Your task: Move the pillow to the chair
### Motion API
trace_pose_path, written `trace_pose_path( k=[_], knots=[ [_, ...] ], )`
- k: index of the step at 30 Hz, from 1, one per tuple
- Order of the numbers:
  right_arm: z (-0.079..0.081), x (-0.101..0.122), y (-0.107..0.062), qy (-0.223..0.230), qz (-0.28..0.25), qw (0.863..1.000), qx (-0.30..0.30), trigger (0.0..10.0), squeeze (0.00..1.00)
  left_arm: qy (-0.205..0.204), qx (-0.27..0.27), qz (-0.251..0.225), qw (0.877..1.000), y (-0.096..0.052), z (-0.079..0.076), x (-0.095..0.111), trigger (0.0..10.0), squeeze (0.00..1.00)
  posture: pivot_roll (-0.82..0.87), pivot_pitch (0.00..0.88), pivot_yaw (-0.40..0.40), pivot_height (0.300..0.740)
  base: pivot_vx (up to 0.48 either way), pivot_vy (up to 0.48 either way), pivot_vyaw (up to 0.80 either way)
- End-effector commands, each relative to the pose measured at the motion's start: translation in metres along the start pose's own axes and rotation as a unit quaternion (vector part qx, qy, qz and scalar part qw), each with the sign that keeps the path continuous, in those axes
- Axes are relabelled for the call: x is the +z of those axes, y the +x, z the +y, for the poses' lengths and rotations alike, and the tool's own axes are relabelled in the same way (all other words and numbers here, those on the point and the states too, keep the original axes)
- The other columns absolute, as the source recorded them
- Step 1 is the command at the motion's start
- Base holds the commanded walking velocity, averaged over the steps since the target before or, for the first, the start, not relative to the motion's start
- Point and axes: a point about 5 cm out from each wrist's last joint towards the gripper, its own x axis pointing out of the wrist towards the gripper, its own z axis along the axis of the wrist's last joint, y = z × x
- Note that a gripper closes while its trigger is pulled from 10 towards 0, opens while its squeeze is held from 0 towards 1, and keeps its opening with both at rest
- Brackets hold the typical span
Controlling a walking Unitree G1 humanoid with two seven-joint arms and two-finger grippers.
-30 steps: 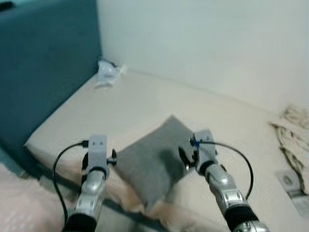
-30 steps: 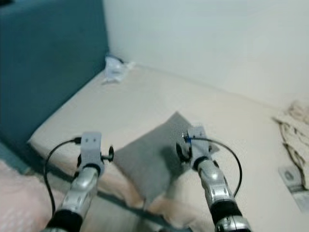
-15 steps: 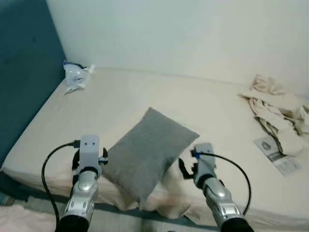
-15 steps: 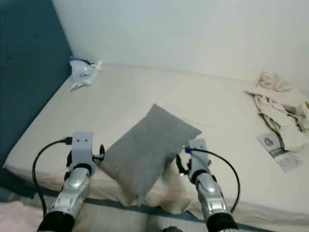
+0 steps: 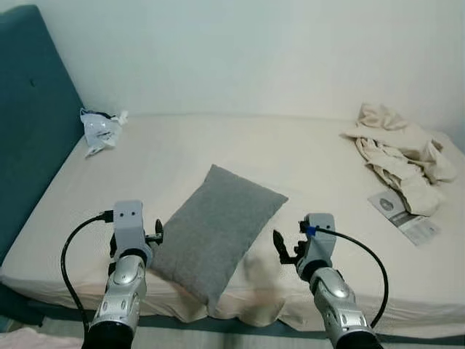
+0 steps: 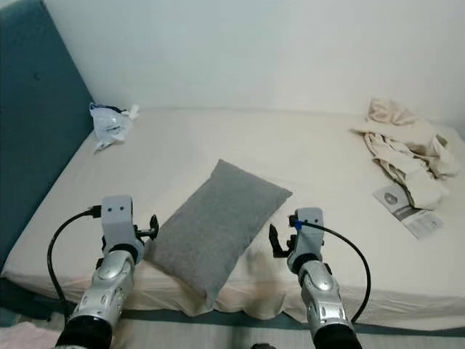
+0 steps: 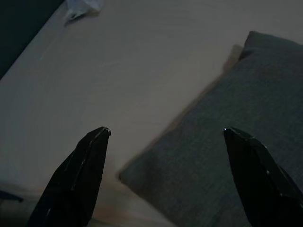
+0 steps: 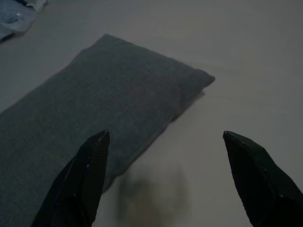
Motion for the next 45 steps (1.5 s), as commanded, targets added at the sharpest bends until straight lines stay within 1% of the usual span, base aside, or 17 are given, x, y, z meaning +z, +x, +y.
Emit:
trace_pose_path(
  k=[1, 2, 3, 4, 6, 8, 9, 12, 17, 22, 27, 31, 36, 40, 41, 44, 45],
  knots=[
    [0.002, -0.008, -0.003, -0.007, 0.014, 1.0, 0.002, 10.0, 0.0, 0.014, -0.005, 0.011, 1.0, -0.001, -0.002, -0.006, 10.0, 0.0, -0.03, 0.149, 0.02, 0.74, 0.0, 0.0, 0.0],
    [0.004, -0.004, -0.004, 0.008, -0.001, 1.0, 0.004, 10.0, 0.0, 0.009, -0.013, 0.003, 1.0, -0.002, -0.004, -0.003, 10.0, 0.0, -0.02, 0.132, 0.023, 0.74, 0.0, 0.0, 0.0],
    [0.004, -0.005, -0.003, 0.015, 0.001, 1.0, 0.0, 10.0, 0.0, 0.003, -0.01, 0.006, 1.0, -0.001, -0.003, -0.003, 10.0, 0.0, -0.02, 0.15, 0.024, 0.74, 0.0, 0.0, 0.0],
    [0.004, -0.005, -0.003, 0.015, 0.001, 1.0, 0.0, 10.0, 0.0, 0.003, -0.01, 0.006, 1.0, -0.001, -0.003, -0.003, 10.0, 0.0, -0.02, 0.15, 0.024, 0.74, 0.0, 0.0, 0.0],
    [0.007, -0.011, -0.003, -0.01, 0.021, 1.0, -0.001, 10.0, 0.0, 0.019, -0.012, 0.013, 1.0, -0.002, -0.003, -0.008, 10.0, 0.0, -0.03, 0.145, 0.028, 0.74, 0.0, 0.0, 0.0],
    [0.008, -0.01, -0.004, -0.007, 0.018, 1.0, -0.001, 10.0, 0.0, 0.016, -0.013, 0.011, 1.0, -0.003, -0.003, -0.007, 10.0, 0.0, -0.03, 0.135, 0.029, 0.74, 0.0, 0.0, -0.23],
    [0.007, -0.011, -0.004, 0.013, 0.02, 1.0, -0.008, 10.0, 0.0, 0.005, -0.005, 0.014, 1.0, -0.003, -0.001, -0.008, 10.0, 0.0, -0.03, 0.145, 0.03, 0.74, 0.0, 0.0, -0.79],
    [0.007, -0.014, -0.005, 0.005, 0.028, 1.0, -0.012, 10.0, 0.0, 0.009, -0.003, 0.017, 1.0, -0.003, 0.001, -0.011, 10.0, 0.0, -0.03, 0.134, 0.036, 0.74, 0.0, 0.0, -0.79],
    [0.007, -0.013, -0.006, 0.004, 0.017, 1.0, -0.005, 10.0, 0.0, 0.013, -0.009, -0.002, 1.0, -0.006, 0.0, -0.006, 10.0, 0.0, -0.03, 0.098, 0.033, 0.74, 0.0, 0.0, -0.8],
    [0.013, -0.012, -0.003, -0.004, 0.019, 1.0, 0.018, 10.0, 0.0, 0.001, -0.016, -0.022, 1.0, -0.007, -0.002, 0.0, 10.0, 0.0, -0.03, 0.081, 0.029, 0.74, 0.0, 0.0, 0.0],
    [0.015, -0.009, -0.001, -0.006, 0.017, 1.0, 0.021, 10.0, 0.0, 0.007, -0.018, -0.036, 0.999, -0.006, -0.004, 0.005, 10.0, 0.0, -0.02, 0.075, 0.025, 0.74, 0.0, 0.0, 0.0],
    [0.015, -0.007, 0.001, -0.005, 0.012, 1.0, 0.019, 10.0, 0.0, -0.001, -0.017, -0.041, 0.999, -0.005, -0.003, 0.008, 10.0, 0.0, -0.02, 0.073, 0.027, 0.74, 0.0, 0.0, 0.0],
    [0.015, -0.006, 0.001, -0.004, 0.008, 1.0, 0.017, 10.0, 0.0, 0.003, -0.028, -0.057, 0.998, -0.004, -0.005, 0.012, 10.0, 0.0, -0.01, 0.069, 0.023, 0.74, 0.0, 0.479, 0.0],
    [0.011, -0.008, 0.0, 0.001, 0.01, 1.0, 0.01, 10.0, 0.0, -0.006, -0.023, -0.06, 0.998, -0.004, -0.004, 0.014, 10.0, 0.0, -0.01, 0.057, 0.029, 0.74, 0.0, 0.0, 0.0],
    [0.011, -0.008, 0.0, -0.001, 0.01, 1.0, 0.009, 10.0, 0.0, -0.009, -0.02, -0.06, 0.998, -0.004, -0.002, 0.015, 10.0, 0.0, -0.02, 0.079, 0.031, 0.74, 0.0, 0.0, 0.0],
    [0.01, -0.007, 0.0, 0.0, 0.009, 1.0, 0.006, 10.0, 0.0, -0.015, -0.013, -0.059, 0.998, -0.003, 0.002, 0.016, 10.0, 0.0, -0.02, 0.076, 0.033, 0.74, 0.0, 0.0, 0.0],
    [0.01, -0.007, 0.001, -0.002, 0.008, 1.0, 0.004, 10.0, 0.0, -0.028, -0.006, -0.054, 0.998, -0.001, 0.006, 0.016, 10.0, 0.0, -0.02, 0.077, 0.034, 0.74, 0.0, 0.0, 0.0]
  ],
)
